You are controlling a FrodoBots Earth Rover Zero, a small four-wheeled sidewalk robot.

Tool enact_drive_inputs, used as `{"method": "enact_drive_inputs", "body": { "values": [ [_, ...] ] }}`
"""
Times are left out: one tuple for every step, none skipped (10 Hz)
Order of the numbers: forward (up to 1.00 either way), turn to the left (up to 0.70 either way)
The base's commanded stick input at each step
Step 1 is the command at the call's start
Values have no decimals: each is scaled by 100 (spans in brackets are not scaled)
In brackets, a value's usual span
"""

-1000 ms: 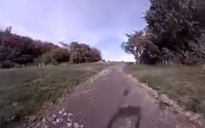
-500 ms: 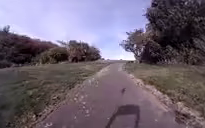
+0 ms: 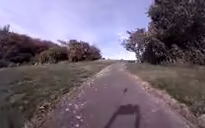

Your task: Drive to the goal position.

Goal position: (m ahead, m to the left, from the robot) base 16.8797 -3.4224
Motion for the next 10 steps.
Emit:
{"method": "enact_drive_inputs", "body": {
  "values": [
    [85,-34],
    [85,-34],
    [85,-34],
    [85,-34],
    [85,-34],
    [85,-34],
    [85,-34],
    [85,-34],
    [85,-34],
    [85,-34]
  ]
}}
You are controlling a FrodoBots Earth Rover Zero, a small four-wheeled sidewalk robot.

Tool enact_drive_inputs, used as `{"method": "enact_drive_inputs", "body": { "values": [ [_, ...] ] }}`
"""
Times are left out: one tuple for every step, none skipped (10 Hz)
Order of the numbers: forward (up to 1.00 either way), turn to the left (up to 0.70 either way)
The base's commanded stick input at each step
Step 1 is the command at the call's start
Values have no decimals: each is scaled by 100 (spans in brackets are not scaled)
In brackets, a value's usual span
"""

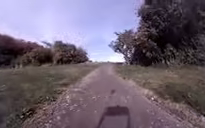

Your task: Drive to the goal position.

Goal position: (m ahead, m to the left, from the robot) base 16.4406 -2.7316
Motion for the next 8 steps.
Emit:
{"method": "enact_drive_inputs", "body": {
  "values": [
    [85,-34],
    [85,-34],
    [85,-34],
    [85,-34],
    [85,-34],
    [85,-34],
    [85,-34],
    [85,-31]
  ]
}}
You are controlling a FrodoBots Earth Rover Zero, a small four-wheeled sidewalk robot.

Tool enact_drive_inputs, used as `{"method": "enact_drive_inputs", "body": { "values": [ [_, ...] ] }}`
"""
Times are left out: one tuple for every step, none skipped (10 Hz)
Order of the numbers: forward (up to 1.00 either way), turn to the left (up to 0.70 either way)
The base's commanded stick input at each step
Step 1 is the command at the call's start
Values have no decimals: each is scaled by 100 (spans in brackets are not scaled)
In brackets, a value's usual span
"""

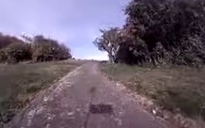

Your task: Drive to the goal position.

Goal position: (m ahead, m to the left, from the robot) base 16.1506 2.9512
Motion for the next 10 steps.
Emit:
{"method": "enact_drive_inputs", "body": {
  "values": [
    [85,-10],
    [85,0],
    [85,0],
    [85,0],
    [85,7],
    [85,28],
    [85,32],
    [85,34],
    [85,34],
    [85,34]
  ]
}}
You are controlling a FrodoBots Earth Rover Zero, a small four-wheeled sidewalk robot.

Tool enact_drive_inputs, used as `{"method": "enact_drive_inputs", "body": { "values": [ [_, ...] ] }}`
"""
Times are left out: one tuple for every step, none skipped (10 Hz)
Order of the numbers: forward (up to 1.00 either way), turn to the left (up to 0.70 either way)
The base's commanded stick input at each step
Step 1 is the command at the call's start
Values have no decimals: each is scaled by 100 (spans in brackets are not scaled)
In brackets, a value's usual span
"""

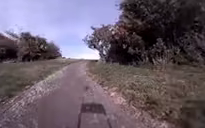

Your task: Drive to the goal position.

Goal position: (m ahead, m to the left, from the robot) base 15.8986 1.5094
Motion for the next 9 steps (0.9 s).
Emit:
{"method": "enact_drive_inputs", "body": {
  "values": [
    [85,34],
    [85,34],
    [85,32],
    [85,27],
    [85,0],
    [85,0],
    [85,0],
    [85,0],
    [85,0]
  ]
}}
